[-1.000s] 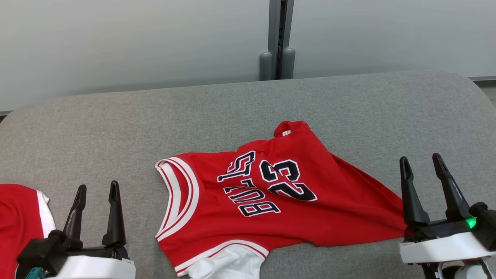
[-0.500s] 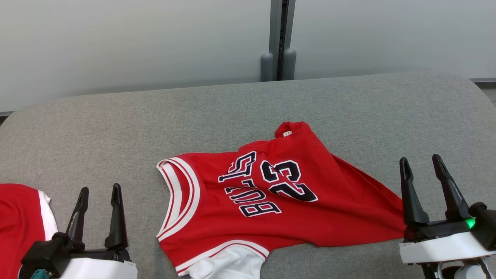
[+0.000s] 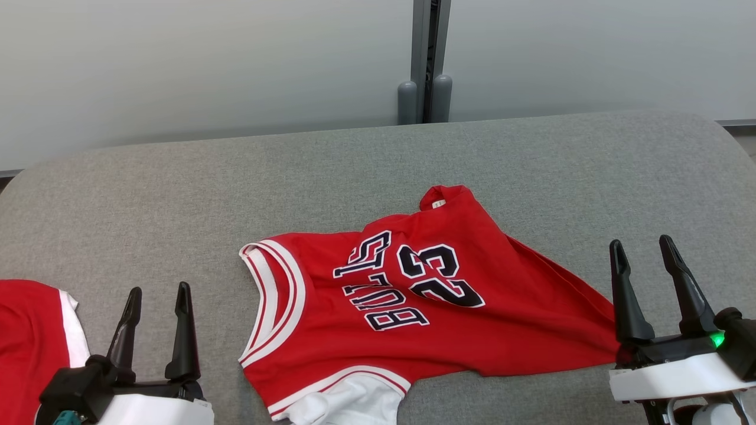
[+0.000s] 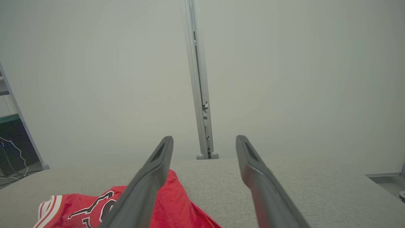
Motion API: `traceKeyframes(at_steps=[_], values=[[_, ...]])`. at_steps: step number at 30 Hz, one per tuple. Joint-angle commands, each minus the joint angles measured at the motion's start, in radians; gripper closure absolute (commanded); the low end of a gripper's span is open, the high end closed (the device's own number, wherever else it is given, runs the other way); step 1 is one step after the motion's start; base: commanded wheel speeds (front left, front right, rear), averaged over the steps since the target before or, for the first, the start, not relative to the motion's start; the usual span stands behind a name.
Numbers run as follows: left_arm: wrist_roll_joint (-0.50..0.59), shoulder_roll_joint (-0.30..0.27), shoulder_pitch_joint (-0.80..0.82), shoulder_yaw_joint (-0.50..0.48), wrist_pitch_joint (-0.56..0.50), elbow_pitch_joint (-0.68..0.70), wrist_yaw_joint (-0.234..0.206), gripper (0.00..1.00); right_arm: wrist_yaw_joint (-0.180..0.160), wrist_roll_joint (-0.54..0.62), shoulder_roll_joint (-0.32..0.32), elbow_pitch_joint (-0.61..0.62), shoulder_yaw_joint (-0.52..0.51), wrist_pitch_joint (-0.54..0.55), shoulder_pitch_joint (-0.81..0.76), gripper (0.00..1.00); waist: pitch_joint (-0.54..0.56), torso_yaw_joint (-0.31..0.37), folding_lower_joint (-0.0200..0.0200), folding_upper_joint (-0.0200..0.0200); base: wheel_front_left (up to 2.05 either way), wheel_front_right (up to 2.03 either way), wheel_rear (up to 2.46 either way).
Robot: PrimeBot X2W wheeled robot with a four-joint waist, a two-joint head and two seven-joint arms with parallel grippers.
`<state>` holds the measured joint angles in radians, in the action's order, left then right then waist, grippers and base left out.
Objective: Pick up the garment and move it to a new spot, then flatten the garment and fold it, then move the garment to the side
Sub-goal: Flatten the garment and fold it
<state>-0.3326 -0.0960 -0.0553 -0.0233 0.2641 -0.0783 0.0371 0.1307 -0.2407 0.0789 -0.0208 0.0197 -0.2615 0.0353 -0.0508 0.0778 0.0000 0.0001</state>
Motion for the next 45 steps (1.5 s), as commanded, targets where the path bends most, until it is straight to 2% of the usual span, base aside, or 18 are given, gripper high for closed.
traceKeyframes(at_steps=[1,12,15,20,27,31,39,45], values=[[0.012,0.0,0.015,-0.006,0.001,-0.004,0.006,0.0,0.0,0.002,0.006,-0.006,-0.001,-0.005,0.009,0.0,0.0,0.0,0.0,-0.0001,0.0,0.0,0.0],[0.022,0.001,0.01,0.0,0.001,-0.012,0.016,0.0,0.0,0.006,0.028,-0.024,-0.056,-0.005,0.009,0.0,-0.003,0.002,0.0,-0.0001,0.0,0.0,0.0],[0.018,-0.005,-0.002,0.011,-0.018,-0.011,0.024,0.0,0.0,-0.005,0.052,-0.085,-0.079,-0.002,-0.002,0.0,-0.003,0.003,0.0,-0.0001,0.0,0.0,0.0],[0.004,-0.011,-0.026,0.044,-0.097,0.0,0.035,0.0,0.0,-0.021,0.1,-0.175,-0.095,0.083,0.014,0.0,-0.005,0.004,0.0,-0.0001,0.0,0.0,0.0],[0.004,-0.041,-0.065,0.105,-0.264,0.022,0.049,0.0,0.0,-0.069,0.154,-0.247,-0.063,0.228,0.035,0.0,-0.019,-0.002,0.0,-0.0001,0.0,0.0,0.0],[-0.016,-0.066,-0.108,0.141,-0.426,0.035,0.053,0.0,0.0,-0.115,0.192,-0.272,-0.038,0.301,0.035,0.0,-0.028,-0.015,0.0,-0.0001,0.0,0.0,0.0],[-0.1,-0.078,-0.159,0.188,-0.651,0.105,0.065,0.0,0.0,-0.199,0.246,-0.298,0.019,0.385,0.023,0.0,-0.033,-0.037,0.0,-0.0001,0.0,0.0,0.0],[-0.14,-0.097,-0.19,0.213,-0.754,0.15,0.068,0.0,0.0,-0.238,0.27,-0.32,0.047,0.435,0.023,0.0,-0.035,-0.046,0.0,-0.0001,0.0,0.0,0.0]])
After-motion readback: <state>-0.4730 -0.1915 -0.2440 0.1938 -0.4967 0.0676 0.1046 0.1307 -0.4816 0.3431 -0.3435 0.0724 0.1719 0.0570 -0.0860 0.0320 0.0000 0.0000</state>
